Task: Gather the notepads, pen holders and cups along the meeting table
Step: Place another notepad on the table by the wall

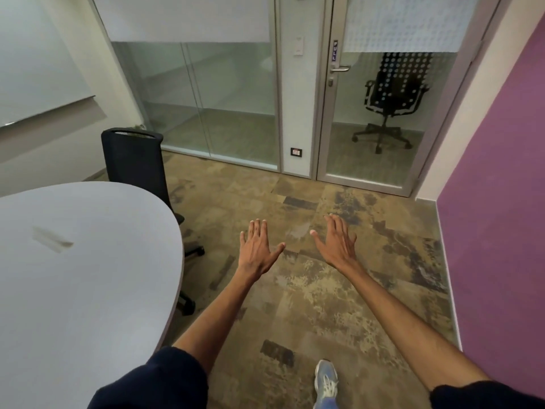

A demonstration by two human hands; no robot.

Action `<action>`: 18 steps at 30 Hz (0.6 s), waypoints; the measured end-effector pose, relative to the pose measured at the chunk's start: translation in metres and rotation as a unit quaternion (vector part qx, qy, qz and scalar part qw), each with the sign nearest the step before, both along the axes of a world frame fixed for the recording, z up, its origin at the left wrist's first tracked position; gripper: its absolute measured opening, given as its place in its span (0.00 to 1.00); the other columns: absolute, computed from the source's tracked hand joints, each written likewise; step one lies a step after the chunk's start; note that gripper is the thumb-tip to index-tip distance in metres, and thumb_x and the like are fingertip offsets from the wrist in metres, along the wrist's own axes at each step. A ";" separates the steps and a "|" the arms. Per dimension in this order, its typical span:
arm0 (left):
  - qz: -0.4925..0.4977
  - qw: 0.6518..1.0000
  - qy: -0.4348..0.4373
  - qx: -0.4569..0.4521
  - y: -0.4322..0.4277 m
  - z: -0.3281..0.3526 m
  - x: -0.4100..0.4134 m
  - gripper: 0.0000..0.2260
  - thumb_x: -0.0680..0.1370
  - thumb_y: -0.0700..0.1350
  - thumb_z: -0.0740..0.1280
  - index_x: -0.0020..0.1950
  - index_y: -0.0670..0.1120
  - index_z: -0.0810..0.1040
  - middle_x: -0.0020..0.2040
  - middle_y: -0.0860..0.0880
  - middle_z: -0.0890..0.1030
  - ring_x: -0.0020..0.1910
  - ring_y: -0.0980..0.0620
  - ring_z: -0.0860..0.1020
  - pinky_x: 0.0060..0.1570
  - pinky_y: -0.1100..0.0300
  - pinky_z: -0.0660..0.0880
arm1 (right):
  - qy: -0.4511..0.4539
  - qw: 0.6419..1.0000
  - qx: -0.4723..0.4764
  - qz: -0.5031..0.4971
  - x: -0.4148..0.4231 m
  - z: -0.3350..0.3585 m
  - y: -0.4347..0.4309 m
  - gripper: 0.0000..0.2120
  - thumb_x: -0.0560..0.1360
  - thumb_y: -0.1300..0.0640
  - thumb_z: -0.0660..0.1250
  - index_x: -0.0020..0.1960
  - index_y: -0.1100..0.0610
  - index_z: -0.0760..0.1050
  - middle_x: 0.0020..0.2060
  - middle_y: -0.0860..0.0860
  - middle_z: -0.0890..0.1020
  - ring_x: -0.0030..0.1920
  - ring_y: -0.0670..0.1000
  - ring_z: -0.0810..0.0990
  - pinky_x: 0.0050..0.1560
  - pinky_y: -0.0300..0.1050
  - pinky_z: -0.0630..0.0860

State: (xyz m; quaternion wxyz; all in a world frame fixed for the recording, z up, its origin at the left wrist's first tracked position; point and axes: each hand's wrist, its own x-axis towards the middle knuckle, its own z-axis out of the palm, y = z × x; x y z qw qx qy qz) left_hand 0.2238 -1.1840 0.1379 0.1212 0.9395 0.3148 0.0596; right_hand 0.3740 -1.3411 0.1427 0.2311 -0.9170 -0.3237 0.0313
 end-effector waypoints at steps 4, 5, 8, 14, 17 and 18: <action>0.026 0.999 -0.022 -0.009 0.038 0.001 0.065 0.38 0.79 0.67 0.52 0.80 0.45 0.46 0.81 0.46 0.48 0.80 0.47 0.45 0.77 0.43 0.47 | -0.003 0.999 -0.004 0.043 0.073 -0.003 0.045 0.33 0.80 0.39 0.56 0.78 0.56 0.57 0.78 0.52 0.58 0.78 0.52 0.55 0.74 0.66 0.57; 0.027 0.999 -0.027 -0.005 0.046 0.004 0.081 0.37 0.79 0.66 0.51 0.81 0.46 0.46 0.81 0.46 0.48 0.80 0.47 0.45 0.77 0.43 0.47 | -0.002 0.999 -0.010 0.051 0.090 -0.001 0.056 0.33 0.80 0.38 0.56 0.78 0.56 0.56 0.78 0.52 0.57 0.79 0.52 0.54 0.74 0.66 0.56; 0.042 0.998 -0.040 -0.009 0.072 0.010 0.125 0.34 0.80 0.65 0.50 0.81 0.48 0.47 0.81 0.47 0.48 0.80 0.47 0.46 0.77 0.43 0.48 | -0.010 0.997 -0.018 0.079 0.137 0.005 0.090 0.33 0.80 0.38 0.54 0.79 0.55 0.55 0.79 0.51 0.56 0.79 0.52 0.53 0.75 0.67 0.53; 0.084 0.995 -0.059 -0.016 0.119 0.015 0.179 0.32 0.82 0.62 0.50 0.81 0.48 0.46 0.81 0.47 0.45 0.80 0.48 0.44 0.77 0.43 0.48 | -0.009 0.994 -0.007 0.108 0.204 0.020 0.155 0.31 0.80 0.38 0.53 0.77 0.55 0.58 0.78 0.51 0.57 0.79 0.52 0.53 0.75 0.67 0.54; 0.108 0.992 -0.057 -0.021 0.152 0.017 0.201 0.33 0.81 0.63 0.49 0.81 0.49 0.46 0.81 0.47 0.45 0.80 0.49 0.43 0.77 0.44 0.47 | 0.001 0.992 -0.006 0.124 0.231 0.021 0.190 0.32 0.81 0.38 0.53 0.78 0.55 0.57 0.78 0.51 0.57 0.79 0.52 0.53 0.75 0.67 0.53; 0.115 0.991 -0.061 -0.022 0.163 0.016 0.207 0.33 0.81 0.64 0.49 0.81 0.49 0.46 0.81 0.48 0.45 0.80 0.49 0.44 0.77 0.44 0.47 | 0.001 0.992 -0.008 0.129 0.239 0.020 0.202 0.32 0.81 0.38 0.52 0.78 0.55 0.57 0.78 0.51 0.57 0.79 0.52 0.53 0.75 0.67 0.54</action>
